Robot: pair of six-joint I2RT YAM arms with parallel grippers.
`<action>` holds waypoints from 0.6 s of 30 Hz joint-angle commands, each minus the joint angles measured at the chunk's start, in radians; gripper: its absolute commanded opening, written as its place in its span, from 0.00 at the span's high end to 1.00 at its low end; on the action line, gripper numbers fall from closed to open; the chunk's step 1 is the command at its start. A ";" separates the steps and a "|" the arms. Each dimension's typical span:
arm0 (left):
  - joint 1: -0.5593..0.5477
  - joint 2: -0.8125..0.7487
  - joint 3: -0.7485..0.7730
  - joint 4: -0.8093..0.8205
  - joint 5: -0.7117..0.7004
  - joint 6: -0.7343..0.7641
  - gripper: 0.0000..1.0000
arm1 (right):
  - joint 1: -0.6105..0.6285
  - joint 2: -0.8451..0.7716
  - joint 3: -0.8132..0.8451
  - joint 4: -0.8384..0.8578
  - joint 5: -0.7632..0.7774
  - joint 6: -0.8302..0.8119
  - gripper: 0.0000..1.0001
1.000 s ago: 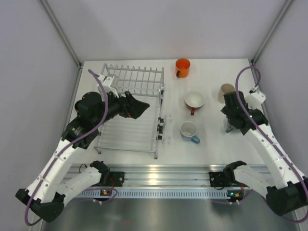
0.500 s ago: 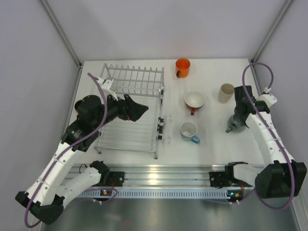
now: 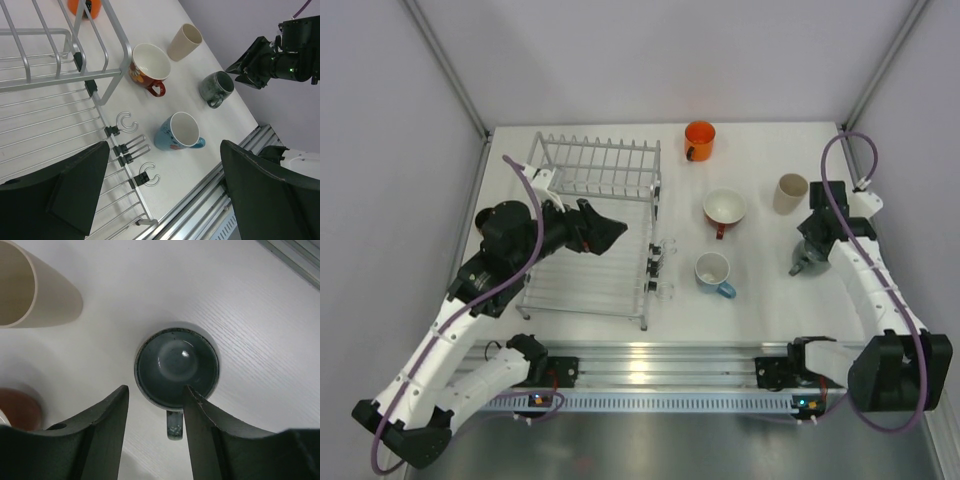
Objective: Load the cups into the dish rack
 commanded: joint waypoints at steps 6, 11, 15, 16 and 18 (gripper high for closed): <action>0.002 -0.014 -0.014 0.025 -0.002 0.007 0.02 | -0.011 0.125 0.008 0.138 -0.037 -0.024 0.51; 0.002 -0.022 -0.020 0.027 -0.005 0.007 0.02 | -0.011 0.197 0.002 0.138 -0.008 0.002 0.51; 0.002 -0.025 -0.028 0.025 -0.004 0.007 0.02 | -0.011 0.249 -0.015 0.175 -0.014 0.002 0.52; 0.001 -0.023 -0.029 0.027 0.000 0.011 0.02 | -0.011 0.254 -0.021 0.179 -0.017 0.001 0.53; 0.002 -0.026 -0.028 0.027 0.001 0.014 0.02 | -0.011 0.263 -0.027 0.187 -0.022 0.001 0.57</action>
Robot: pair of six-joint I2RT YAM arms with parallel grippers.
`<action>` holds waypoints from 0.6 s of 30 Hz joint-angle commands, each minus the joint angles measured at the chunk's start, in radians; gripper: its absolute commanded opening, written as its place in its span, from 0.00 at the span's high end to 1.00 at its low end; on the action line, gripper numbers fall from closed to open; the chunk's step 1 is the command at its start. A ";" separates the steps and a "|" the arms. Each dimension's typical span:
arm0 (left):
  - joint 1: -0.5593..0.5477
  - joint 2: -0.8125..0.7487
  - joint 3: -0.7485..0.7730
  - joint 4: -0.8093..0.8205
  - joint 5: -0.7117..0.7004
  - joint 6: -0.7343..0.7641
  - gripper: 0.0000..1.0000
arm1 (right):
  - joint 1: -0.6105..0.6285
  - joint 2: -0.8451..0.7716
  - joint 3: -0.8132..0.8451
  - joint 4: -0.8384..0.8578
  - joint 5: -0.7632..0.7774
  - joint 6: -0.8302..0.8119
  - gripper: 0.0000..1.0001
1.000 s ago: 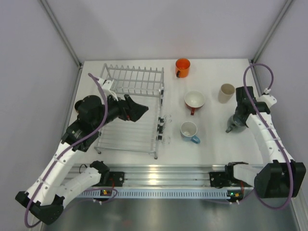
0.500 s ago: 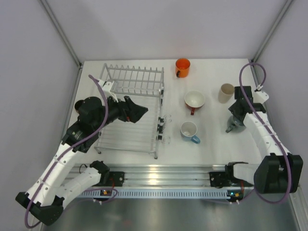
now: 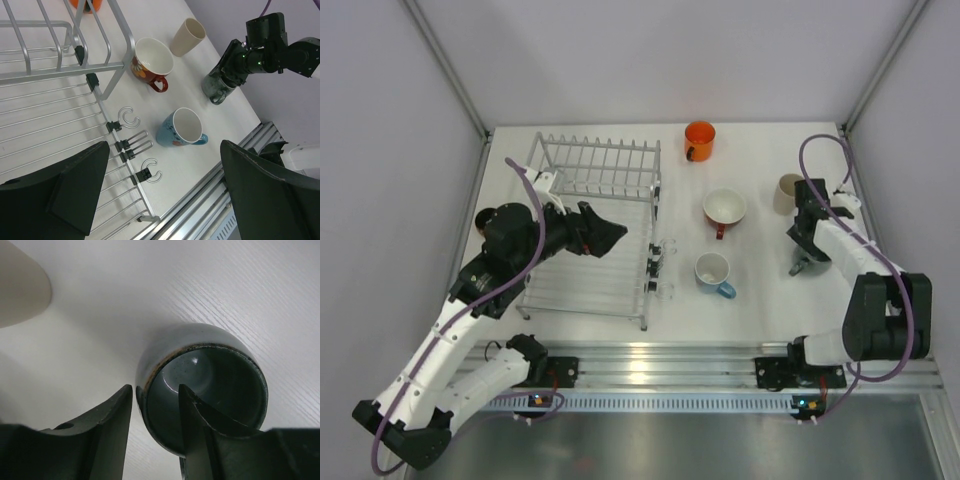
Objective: Load the cups into the dish rack
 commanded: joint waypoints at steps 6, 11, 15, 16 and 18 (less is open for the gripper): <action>0.002 -0.022 0.006 0.029 -0.008 0.015 0.02 | -0.011 -0.026 -0.036 0.068 0.017 -0.002 0.80; 0.002 -0.008 0.013 0.029 0.003 0.011 0.02 | -0.011 -0.075 -0.044 0.057 0.007 -0.024 0.94; 0.002 0.001 0.019 0.027 0.008 0.003 0.03 | -0.011 -0.133 -0.053 0.045 -0.035 -0.032 1.00; 0.001 0.002 0.019 0.029 0.009 0.001 0.04 | -0.011 -0.149 -0.055 0.045 -0.048 -0.035 1.00; 0.002 0.004 0.021 0.027 0.012 0.000 0.04 | -0.012 -0.202 -0.055 0.032 -0.078 -0.045 1.00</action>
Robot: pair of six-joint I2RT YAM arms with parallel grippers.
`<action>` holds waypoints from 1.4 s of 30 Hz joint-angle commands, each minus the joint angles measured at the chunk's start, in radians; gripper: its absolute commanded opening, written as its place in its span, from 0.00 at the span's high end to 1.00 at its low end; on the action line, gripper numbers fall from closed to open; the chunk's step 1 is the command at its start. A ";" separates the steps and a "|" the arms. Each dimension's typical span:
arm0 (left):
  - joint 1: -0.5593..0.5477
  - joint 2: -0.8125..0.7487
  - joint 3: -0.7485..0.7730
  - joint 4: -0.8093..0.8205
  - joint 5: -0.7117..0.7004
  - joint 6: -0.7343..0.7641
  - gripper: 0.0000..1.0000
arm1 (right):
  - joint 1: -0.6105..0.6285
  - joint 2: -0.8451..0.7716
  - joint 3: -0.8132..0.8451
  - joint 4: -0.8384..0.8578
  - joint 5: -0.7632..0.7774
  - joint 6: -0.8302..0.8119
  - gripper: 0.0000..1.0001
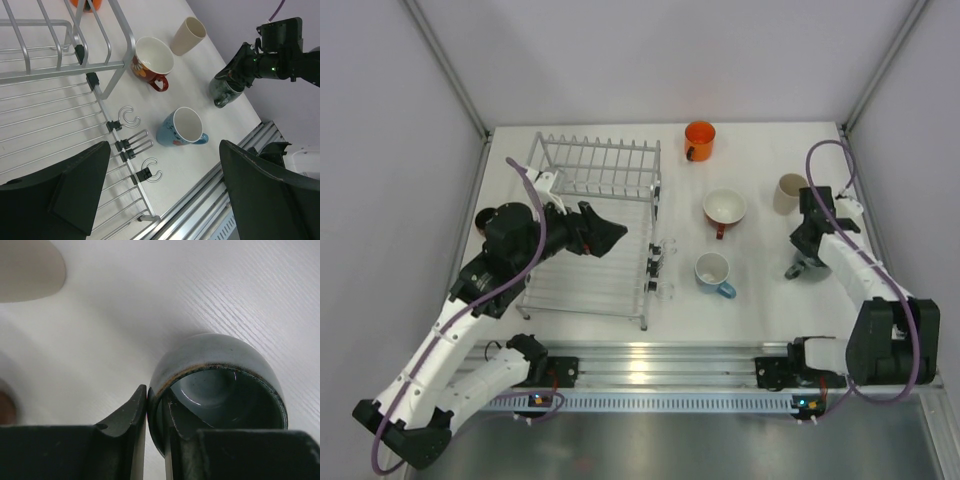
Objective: Load the cups into the dish rack
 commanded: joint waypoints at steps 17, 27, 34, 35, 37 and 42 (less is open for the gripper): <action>0.002 0.025 0.037 0.038 0.081 -0.071 0.03 | -0.010 -0.646 0.024 0.222 -0.658 -0.163 1.00; 0.002 0.034 -0.051 0.305 0.390 -0.171 0.12 | 0.001 -0.759 -0.080 0.650 -0.968 0.102 1.00; 0.002 0.037 -0.132 0.540 0.463 -0.320 0.14 | 0.027 -0.773 -0.112 0.974 -0.994 0.303 1.00; 0.002 0.039 -0.147 0.579 0.467 -0.331 0.14 | 0.036 -0.767 -0.117 1.012 -0.985 0.344 1.00; 0.001 0.043 -0.158 0.612 0.471 -0.355 0.14 | 0.061 -0.760 -0.128 1.089 -0.962 0.383 1.00; -0.004 0.082 -0.164 0.735 0.474 -0.421 0.14 | 0.180 -0.705 -0.135 1.220 -0.835 0.377 1.00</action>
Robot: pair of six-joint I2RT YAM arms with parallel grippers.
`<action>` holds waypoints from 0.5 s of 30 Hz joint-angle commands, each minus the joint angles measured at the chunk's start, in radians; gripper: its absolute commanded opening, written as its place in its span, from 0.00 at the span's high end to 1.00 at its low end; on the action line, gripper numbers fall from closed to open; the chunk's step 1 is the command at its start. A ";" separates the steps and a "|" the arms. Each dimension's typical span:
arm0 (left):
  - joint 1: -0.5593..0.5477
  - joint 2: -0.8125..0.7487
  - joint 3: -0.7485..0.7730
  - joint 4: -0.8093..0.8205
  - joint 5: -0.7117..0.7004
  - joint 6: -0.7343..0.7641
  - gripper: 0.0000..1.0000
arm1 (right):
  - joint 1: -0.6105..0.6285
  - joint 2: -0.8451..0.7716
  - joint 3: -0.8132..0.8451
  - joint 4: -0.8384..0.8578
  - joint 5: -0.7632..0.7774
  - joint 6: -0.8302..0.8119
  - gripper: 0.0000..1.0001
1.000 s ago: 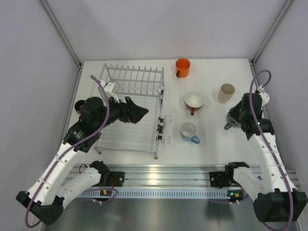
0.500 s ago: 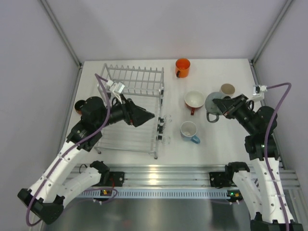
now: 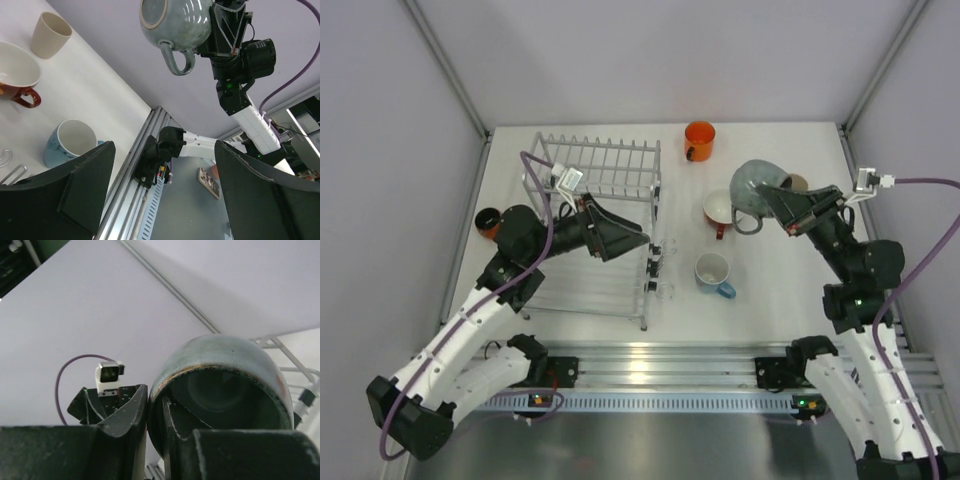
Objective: Load the cups into the dish rack
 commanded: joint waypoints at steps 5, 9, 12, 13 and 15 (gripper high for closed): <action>-0.042 0.085 0.066 0.219 0.046 -0.076 0.14 | 0.339 0.136 0.060 0.372 0.198 -0.083 1.00; -0.079 0.128 0.089 0.219 0.032 -0.060 0.14 | 0.486 0.226 0.090 0.491 0.261 -0.125 1.00; -0.100 0.141 0.080 0.219 0.010 -0.056 0.14 | 0.561 0.286 0.133 0.511 0.278 -0.169 1.00; -0.105 0.145 0.077 0.219 0.001 -0.054 0.14 | 0.582 0.298 0.142 0.511 0.282 -0.183 1.00; -0.113 0.146 0.070 0.219 -0.005 -0.054 0.14 | 0.598 0.324 0.153 0.536 0.302 -0.189 1.00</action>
